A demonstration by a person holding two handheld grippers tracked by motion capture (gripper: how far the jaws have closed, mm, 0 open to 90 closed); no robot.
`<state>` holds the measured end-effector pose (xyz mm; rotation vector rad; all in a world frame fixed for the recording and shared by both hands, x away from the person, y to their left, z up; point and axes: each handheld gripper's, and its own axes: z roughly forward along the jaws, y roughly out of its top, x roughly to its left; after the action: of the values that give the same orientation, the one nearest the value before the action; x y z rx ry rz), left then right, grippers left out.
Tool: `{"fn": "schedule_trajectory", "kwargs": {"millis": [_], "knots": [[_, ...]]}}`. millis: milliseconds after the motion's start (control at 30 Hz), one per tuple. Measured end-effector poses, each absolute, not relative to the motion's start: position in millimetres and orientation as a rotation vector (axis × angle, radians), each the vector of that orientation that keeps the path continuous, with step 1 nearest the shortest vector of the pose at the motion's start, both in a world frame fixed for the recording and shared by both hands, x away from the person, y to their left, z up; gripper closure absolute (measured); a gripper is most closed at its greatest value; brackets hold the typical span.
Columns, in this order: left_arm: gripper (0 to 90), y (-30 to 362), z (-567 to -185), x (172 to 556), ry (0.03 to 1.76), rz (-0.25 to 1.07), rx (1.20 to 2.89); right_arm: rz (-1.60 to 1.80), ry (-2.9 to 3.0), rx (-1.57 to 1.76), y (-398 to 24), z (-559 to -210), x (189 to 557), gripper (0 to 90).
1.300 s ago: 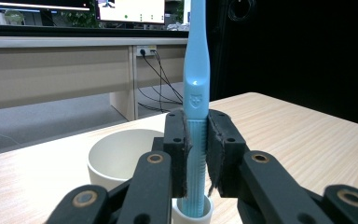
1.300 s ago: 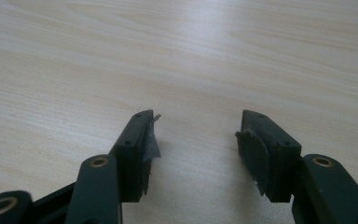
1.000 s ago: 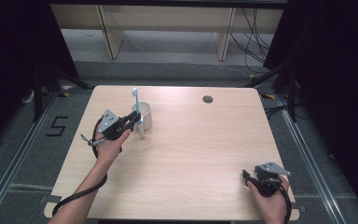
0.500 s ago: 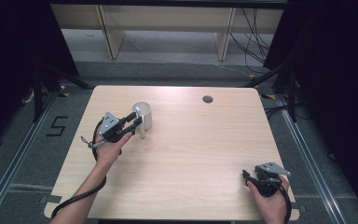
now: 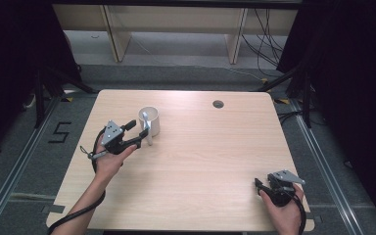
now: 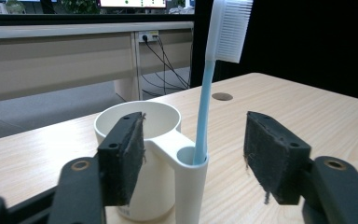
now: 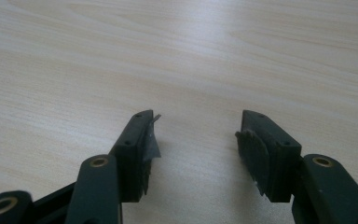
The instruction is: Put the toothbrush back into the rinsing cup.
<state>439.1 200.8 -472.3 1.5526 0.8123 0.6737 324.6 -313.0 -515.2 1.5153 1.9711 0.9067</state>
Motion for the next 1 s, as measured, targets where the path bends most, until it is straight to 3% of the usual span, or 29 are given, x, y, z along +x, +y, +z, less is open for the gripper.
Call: {"fn": "schedule_trajectory", "kwargs": {"millis": [500,1000], "knots": [[32.3,227.1,-493.0,404.9,0.914,0.637,1.683,0.905,1.971,1.514,-312.8,-515.3,324.5,46.4],[31.7,264.3,-519.4,367.6,1.005,0.609,1.67,0.902,1.969,1.514,-312.6,-515.4,324.6,46.4]]}}
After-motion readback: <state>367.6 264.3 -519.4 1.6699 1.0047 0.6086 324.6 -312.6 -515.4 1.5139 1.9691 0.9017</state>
